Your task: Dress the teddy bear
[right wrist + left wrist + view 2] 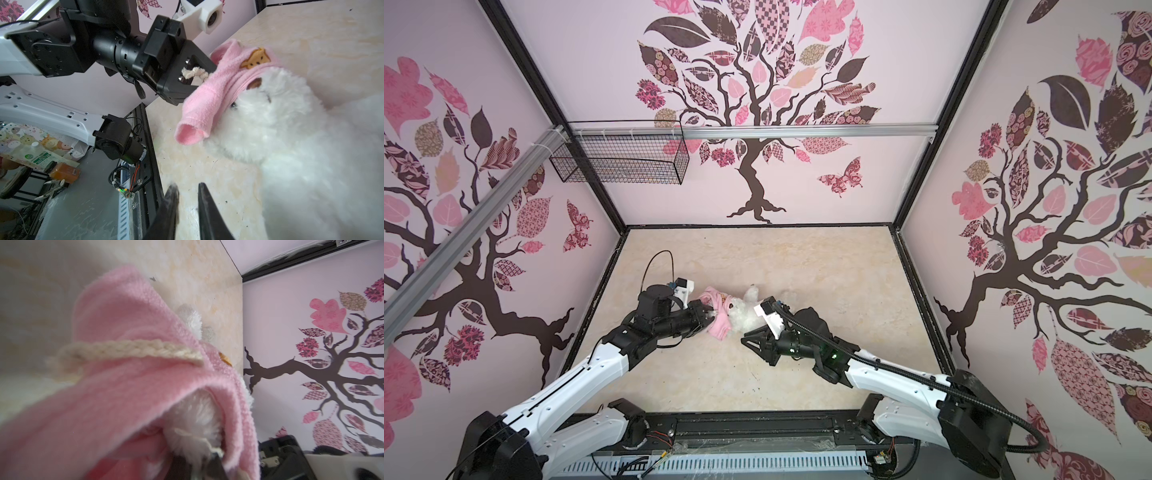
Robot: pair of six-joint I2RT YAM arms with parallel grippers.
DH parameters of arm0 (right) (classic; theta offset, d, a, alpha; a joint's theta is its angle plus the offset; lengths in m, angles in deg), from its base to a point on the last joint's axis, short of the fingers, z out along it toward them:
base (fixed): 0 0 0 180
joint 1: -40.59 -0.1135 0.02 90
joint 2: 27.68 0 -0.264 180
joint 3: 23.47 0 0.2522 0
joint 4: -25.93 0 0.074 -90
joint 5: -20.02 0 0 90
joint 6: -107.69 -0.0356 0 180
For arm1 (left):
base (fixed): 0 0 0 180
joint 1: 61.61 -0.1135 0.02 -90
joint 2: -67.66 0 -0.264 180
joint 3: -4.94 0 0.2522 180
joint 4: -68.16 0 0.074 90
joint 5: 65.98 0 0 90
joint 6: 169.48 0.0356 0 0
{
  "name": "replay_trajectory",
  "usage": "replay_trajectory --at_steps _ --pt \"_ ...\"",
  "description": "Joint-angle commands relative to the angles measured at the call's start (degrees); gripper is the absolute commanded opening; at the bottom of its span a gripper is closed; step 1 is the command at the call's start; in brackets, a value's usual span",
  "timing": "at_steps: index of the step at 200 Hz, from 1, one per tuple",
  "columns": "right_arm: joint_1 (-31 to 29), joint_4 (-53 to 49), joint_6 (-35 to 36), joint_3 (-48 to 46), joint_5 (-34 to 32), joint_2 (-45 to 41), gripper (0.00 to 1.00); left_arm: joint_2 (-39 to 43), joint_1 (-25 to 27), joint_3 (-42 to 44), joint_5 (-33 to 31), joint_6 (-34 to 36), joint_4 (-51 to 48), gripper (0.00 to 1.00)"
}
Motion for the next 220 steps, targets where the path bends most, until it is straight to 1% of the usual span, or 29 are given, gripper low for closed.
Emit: replay_trajectory --at_steps 1,19,42,55,92,139,186,207,220 --pt "-0.5 7.6 -1.2 1.1 -1.6 4.4 0.15 -0.7 -0.3 -4.3 10.5 -9.8 4.6 0.00" --pt "-0.6 8.2 -1.4 1.6 -3.5 6.7 0.11 -1.4 -0.3 -4.7 12.2 -11.3 5.5 0.00" --pt "-0.6 10.2 -1.9 2.2 -3.0 8.1 0.10 -1.8 -0.3 -5.2 13.2 -10.5 4.7 0.00" --pt "-0.6 11.8 -2.7 2.3 -2.4 8.2 0.12 -1.8 -0.4 -5.3 13.2 -9.7 4.5 0.00" --pt "-0.6 14.4 -4.8 2.2 -4.4 8.2 0.19 -2.2 -0.3 -5.5 12.9 -8.2 3.8 0.00" --pt "-0.6 18.1 -8.4 2.8 -2.7 9.9 0.26 -2.4 -0.2 -5.8 12.7 -6.7 3.1 0.00" --pt "-0.6 19.0 -10.0 4.1 -1.6 11.9 0.30 -2.2 0.4 -5.7 11.9 -5.9 2.5 0.00" --pt "-0.6 18.8 -10.8 5.1 -0.9 13.1 0.30 -2.3 0.8 -5.8 11.6 -5.7 2.5 0.00" --pt "-0.6 20.1 -11.5 5.2 -0.6 14.0 0.27 -2.3 1.1 -6.0 11.3 -5.3 2.2 0.00"
